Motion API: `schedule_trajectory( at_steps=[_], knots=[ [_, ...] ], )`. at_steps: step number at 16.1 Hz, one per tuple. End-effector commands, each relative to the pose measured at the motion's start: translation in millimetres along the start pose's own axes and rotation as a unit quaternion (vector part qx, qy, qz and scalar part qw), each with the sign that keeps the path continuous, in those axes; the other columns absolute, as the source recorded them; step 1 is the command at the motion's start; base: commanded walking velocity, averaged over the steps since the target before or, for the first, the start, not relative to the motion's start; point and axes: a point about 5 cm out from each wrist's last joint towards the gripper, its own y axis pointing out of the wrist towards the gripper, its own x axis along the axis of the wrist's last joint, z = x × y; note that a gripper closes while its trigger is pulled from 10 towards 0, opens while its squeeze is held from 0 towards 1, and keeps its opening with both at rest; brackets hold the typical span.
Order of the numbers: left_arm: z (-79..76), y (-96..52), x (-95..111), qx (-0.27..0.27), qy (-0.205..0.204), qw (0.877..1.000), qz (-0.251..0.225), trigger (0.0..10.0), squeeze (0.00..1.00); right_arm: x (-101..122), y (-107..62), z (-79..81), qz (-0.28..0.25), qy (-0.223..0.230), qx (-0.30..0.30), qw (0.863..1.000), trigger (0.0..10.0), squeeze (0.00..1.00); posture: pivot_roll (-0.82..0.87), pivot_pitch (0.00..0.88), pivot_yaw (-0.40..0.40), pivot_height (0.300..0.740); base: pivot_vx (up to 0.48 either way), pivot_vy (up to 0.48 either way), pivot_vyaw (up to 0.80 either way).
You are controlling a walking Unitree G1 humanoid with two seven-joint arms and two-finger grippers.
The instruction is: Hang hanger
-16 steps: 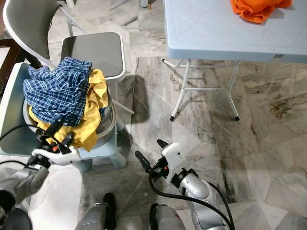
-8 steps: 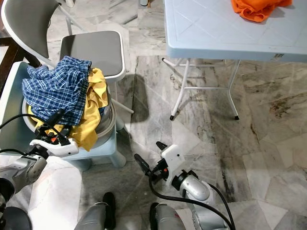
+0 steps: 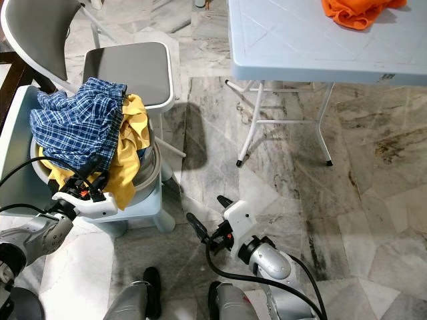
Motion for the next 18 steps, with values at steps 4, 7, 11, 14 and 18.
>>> schedule_trajectory(
  at_steps=[4,7,11,14,18],
  knots=[
    [-6.1,-6.7,-5,-0.016,-0.015,1.0,0.022,0.0,0.0,-6,-2.9,1.8,0.012,0.0,-0.001,1.0,10.0,0.0,-0.17,0.315,-0.05,0.74,0.0,0.0,0.0],
    [-5.8,-7.5,-7,-0.015,-0.017,0.999,0.029,0.0,0.0,-6,-2.6,2.0,0.012,-0.001,-0.001,1.0,10.0,0.0,-0.17,0.314,-0.049,0.74,0.0,0.0,0.0],
    [-1.6,-7.0,-13,0.002,-0.052,0.997,0.065,0.0,0.0,-6,-1.8,2.1,0.012,-0.002,-0.002,1.0,10.0,0.0,-0.17,0.314,-0.051,0.74,0.0,0.0,0.0],
    [1.9,-2.6,-11,0.014,-0.075,0.995,0.068,0.0,0.0,-6,-1.3,1.0,0.012,-0.003,-0.004,1.0,10.0,0.0,-0.17,0.313,-0.049,0.74,0.0,0.0,0.0],
    [20.8,13.9,-6,0.071,-0.188,0.976,0.088,0.0,0.0,-6,-1.1,0.7,0.012,-0.005,-0.008,1.0,10.0,0.0,-0.16,0.315,-0.046,0.74,0.0,0.0,0.0]
  ],
)
